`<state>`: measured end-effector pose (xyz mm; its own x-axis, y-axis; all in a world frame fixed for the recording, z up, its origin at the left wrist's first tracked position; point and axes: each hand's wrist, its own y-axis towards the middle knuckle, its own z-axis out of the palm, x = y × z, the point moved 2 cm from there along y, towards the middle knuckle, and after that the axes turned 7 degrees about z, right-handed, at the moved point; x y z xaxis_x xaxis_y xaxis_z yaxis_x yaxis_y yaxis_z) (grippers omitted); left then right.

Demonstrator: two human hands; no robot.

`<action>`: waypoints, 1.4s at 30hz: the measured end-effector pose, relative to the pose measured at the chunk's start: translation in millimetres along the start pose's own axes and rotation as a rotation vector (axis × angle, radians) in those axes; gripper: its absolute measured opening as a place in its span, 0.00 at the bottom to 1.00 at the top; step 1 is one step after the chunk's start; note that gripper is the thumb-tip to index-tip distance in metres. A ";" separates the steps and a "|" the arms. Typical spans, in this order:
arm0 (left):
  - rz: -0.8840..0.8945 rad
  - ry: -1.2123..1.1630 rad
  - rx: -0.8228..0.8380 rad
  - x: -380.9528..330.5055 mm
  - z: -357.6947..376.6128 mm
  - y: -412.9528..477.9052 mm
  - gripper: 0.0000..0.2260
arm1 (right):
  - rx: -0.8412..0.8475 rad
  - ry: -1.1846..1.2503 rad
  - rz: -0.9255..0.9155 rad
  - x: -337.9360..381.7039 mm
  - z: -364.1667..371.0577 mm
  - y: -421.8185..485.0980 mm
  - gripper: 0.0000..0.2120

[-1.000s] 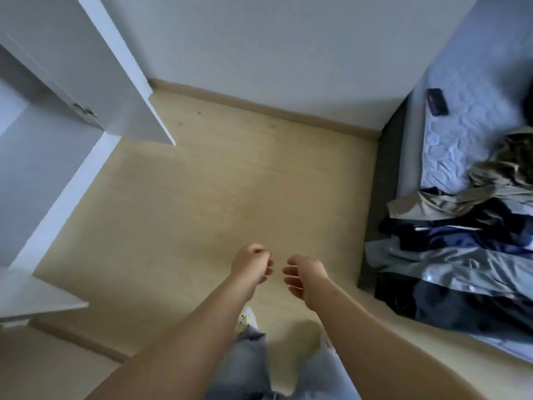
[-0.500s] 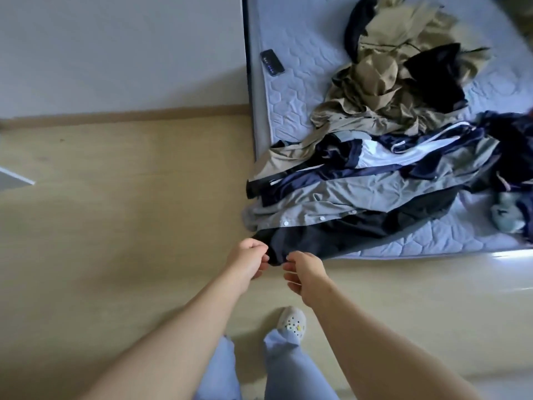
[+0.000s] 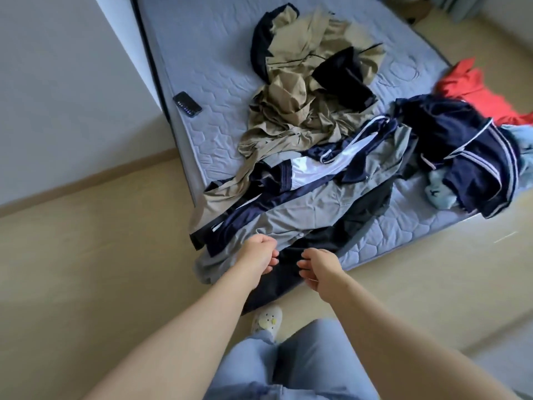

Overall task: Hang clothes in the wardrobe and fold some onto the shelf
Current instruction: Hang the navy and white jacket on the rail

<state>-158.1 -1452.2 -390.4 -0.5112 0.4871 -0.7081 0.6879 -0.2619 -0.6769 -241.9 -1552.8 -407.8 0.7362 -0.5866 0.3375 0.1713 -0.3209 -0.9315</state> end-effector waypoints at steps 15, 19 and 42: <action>-0.073 0.044 -0.076 -127.8 180.9 123.9 0.07 | 0.021 0.006 -0.023 175.0 -145.9 120.1 0.07; -0.139 0.021 -0.121 -148.7 234.5 157.7 0.08 | 0.039 -0.099 0.031 223.3 -188.2 157.5 0.07; -0.027 0.954 -0.093 -106.4 382.8 387.5 0.15 | 0.036 -0.373 0.104 264.1 -261.9 377.4 0.06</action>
<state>-34.3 -1924.5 -654.4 0.0794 0.9760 -0.2030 0.7411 -0.1940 -0.6428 -154.3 -2023.6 -634.7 0.9373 -0.3014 0.1749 0.1014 -0.2444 -0.9644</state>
